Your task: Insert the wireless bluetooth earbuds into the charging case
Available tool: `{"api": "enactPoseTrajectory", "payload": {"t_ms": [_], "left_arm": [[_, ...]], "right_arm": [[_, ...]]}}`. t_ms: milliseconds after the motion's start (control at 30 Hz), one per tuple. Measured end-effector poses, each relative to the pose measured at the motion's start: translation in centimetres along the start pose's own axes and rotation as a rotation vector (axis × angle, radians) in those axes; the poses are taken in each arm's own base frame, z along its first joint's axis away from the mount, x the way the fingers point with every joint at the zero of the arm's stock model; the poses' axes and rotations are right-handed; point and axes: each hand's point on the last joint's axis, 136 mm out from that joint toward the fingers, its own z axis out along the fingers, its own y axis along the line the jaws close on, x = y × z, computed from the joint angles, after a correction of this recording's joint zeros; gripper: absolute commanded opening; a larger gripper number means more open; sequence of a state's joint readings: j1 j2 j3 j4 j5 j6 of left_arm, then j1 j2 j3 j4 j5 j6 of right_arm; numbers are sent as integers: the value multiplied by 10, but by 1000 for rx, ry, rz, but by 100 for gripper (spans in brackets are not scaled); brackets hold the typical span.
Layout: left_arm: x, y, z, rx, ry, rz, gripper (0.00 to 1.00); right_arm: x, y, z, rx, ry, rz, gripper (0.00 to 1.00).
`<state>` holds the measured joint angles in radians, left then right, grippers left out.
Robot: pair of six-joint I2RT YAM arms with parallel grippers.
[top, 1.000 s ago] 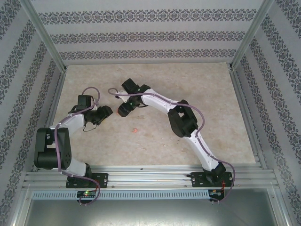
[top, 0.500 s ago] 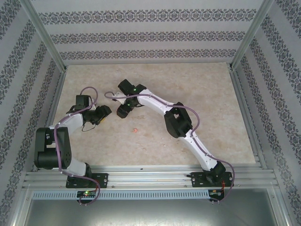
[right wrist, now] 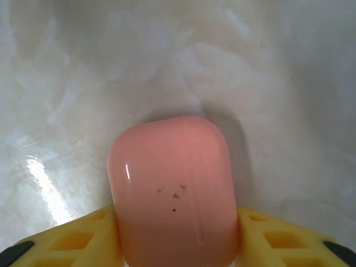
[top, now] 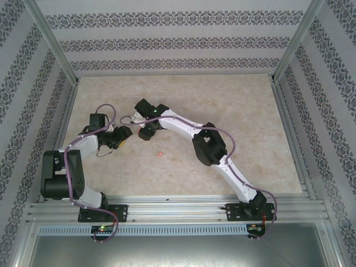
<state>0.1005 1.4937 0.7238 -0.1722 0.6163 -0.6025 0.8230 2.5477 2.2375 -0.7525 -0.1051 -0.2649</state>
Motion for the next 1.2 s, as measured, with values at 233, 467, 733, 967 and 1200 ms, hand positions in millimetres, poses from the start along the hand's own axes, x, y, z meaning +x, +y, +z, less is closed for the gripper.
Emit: {"api": "enactPoseTrajectory", "payload": {"t_ms": [233,467,733,967,1200], "left_arm": [[21,-13,-8,106,33,31,56],[31,-48,-20,291,63,114,53],[61,-80,-18,405,170,202,51],[78,-108,-13,482,239,255,45],[80,-125,-6,527,274,263,43]], "right_arm": [[47,17,-23,-17,25,27,44],[61,26,-63,-2,-58,50,43],[47,29,-113,28,-203,44,43],[49,33,-128,25,-236,39,42],[52,36,-133,12,-241,36,42]]}}
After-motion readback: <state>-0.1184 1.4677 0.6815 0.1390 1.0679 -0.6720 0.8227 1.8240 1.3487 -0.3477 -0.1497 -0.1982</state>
